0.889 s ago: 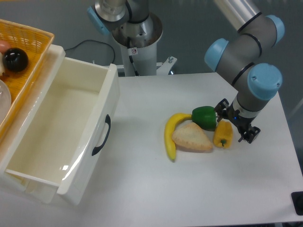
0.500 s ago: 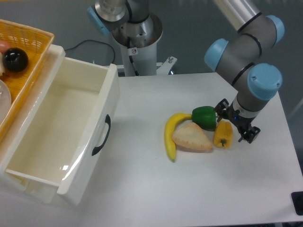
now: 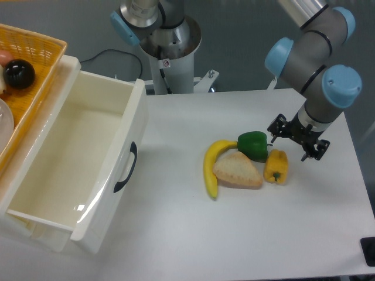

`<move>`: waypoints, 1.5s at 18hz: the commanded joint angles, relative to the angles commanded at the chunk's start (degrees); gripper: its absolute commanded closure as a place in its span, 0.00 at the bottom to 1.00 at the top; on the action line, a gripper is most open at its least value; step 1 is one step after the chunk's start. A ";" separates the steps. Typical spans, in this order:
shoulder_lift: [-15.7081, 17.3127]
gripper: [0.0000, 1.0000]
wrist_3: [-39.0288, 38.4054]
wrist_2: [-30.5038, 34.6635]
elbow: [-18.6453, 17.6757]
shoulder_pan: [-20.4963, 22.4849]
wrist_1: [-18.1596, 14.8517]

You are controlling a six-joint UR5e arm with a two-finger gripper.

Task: Pick up the yellow pepper
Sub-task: 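Open the gripper and move it above the yellow bell pepper, then lower the open gripper around the yellow pepper and close it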

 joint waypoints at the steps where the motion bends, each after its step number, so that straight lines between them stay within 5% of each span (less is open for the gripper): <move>1: 0.00 0.00 -1.23 -0.26 -1.05 0.09 0.09; 4: -0.61 0.00 -2.12 -3.59 -1.94 0.96 2.81; 15: -3.25 0.04 -9.94 -4.83 -1.41 -0.53 5.45; 27: -4.04 0.08 -10.29 -4.48 -2.73 -1.32 6.77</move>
